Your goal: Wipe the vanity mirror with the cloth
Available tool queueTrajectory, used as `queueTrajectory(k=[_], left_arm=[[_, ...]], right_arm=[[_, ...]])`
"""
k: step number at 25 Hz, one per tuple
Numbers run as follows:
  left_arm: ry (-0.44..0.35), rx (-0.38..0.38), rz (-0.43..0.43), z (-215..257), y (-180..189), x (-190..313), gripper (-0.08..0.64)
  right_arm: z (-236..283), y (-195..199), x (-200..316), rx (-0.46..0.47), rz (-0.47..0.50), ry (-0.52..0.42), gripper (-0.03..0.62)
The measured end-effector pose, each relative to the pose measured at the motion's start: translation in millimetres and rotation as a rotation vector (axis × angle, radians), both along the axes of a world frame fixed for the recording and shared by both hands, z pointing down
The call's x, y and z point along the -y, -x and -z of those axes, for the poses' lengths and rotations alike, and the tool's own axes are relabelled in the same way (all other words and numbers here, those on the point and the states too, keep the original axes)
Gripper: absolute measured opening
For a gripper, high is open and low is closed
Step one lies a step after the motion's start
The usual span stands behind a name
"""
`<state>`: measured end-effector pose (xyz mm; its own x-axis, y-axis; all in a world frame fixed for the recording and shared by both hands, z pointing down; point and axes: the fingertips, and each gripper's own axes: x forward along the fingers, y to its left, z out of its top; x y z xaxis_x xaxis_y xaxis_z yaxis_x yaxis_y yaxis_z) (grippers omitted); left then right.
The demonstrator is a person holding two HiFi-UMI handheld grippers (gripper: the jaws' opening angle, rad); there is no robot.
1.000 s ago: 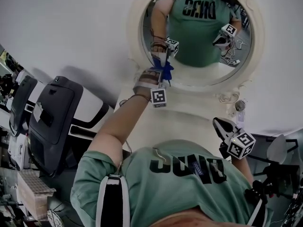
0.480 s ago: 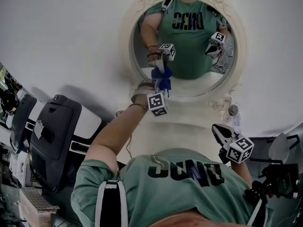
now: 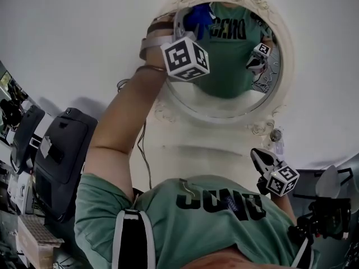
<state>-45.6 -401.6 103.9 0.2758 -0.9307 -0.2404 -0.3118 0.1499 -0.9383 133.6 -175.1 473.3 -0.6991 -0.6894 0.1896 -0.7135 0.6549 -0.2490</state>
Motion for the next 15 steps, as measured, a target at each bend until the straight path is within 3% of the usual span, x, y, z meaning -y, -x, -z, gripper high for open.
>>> queueTrajectory(k=[4,10,15], left_arm=[[-0.010,0.066,0.048,-13.7,-0.7,19.5,0.087],[-0.031,0.024,0.015,-16.3,3.3,18.1,0.087],[0.001,0.015,0.001,-40.0,4.7,16.3,0.083]], right_arm=[[1.1,-4.1,-0.2,0.007,-0.010,0.004,0.008],[-0.6,-5.0,-4.2,-0.007,-0.009,0.011,0.008],[-4.1,-2.3,-8.8,-0.014,-0.005,0.031,0.008]])
